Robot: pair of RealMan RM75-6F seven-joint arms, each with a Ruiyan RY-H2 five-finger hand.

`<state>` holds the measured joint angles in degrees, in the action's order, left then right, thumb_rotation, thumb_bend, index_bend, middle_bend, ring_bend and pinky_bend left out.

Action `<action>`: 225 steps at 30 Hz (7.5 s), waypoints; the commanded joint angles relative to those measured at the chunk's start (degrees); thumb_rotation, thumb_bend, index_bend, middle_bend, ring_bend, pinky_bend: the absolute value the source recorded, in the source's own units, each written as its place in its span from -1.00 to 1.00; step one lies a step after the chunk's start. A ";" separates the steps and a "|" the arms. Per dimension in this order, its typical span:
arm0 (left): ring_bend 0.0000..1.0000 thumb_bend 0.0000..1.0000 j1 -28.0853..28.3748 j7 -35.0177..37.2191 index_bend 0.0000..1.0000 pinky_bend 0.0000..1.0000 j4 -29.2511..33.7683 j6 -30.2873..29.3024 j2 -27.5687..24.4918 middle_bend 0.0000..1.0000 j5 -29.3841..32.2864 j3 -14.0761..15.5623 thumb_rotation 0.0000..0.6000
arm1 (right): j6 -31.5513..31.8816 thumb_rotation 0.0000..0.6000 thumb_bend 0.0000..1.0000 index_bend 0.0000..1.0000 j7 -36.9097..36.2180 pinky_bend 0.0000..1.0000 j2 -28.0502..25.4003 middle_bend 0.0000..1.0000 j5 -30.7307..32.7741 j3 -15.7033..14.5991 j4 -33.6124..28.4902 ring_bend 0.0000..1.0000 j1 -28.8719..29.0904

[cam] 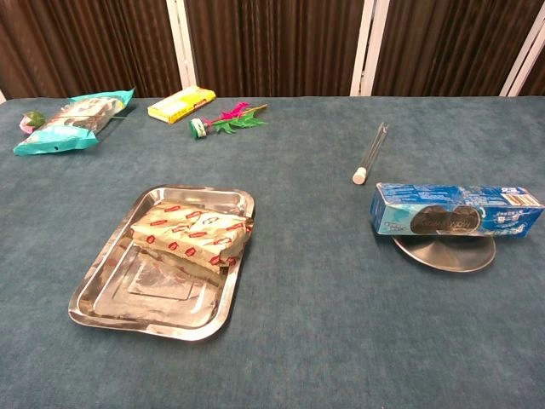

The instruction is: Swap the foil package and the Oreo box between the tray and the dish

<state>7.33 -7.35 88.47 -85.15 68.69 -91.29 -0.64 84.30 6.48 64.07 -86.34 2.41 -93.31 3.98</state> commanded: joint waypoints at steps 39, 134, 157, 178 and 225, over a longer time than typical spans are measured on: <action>-1.00 -0.21 27.37 0.54 -1.00 -0.95 -12.45 33.11 20.11 -1.00 3.04 -4.21 1.00 | -2.58 1.00 -0.75 -1.00 -4.49 -1.00 -2.58 -1.00 -1.16 -1.26 -0.66 -1.00 0.75; -1.00 -0.26 20.38 -11.05 -1.00 -1.00 7.04 1.13 5.97 -1.00 2.89 10.50 1.00 | -25.73 1.00 -0.64 -0.75 -1.06 -0.93 4.25 -0.80 4.19 6.88 1.29 -1.00 21.02; -1.00 -0.26 14.62 2.01 -1.00 -1.00 -0.69 0.44 2.47 -1.00 1.02 6.49 1.00 | -35.48 1.00 -0.39 0.29 20.83 0.02 14.13 -0.16 26.68 5.35 5.67 -0.38 30.68; -1.00 -0.26 12.89 1.32 -1.00 -1.00 -0.15 3.45 1.77 -1.00 2.03 2.79 1.00 | -30.41 1.00 -0.19 0.68 25.31 0.55 11.22 0.21 16.87 2.98 -13.94 0.13 32.76; -1.00 -0.26 14.72 7.48 -1.00 -1.00 -9.57 12.83 2.77 -1.00 7.45 -3.04 1.00 | -44.30 1.00 -0.74 -0.82 28.81 -1.00 31.56 -0.86 62.83 10.69 28.63 -1.00 65.94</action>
<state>22.00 0.05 78.98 -72.40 71.42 -83.91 -3.61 41.91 33.58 93.34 -25.25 14.33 -67.28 68.16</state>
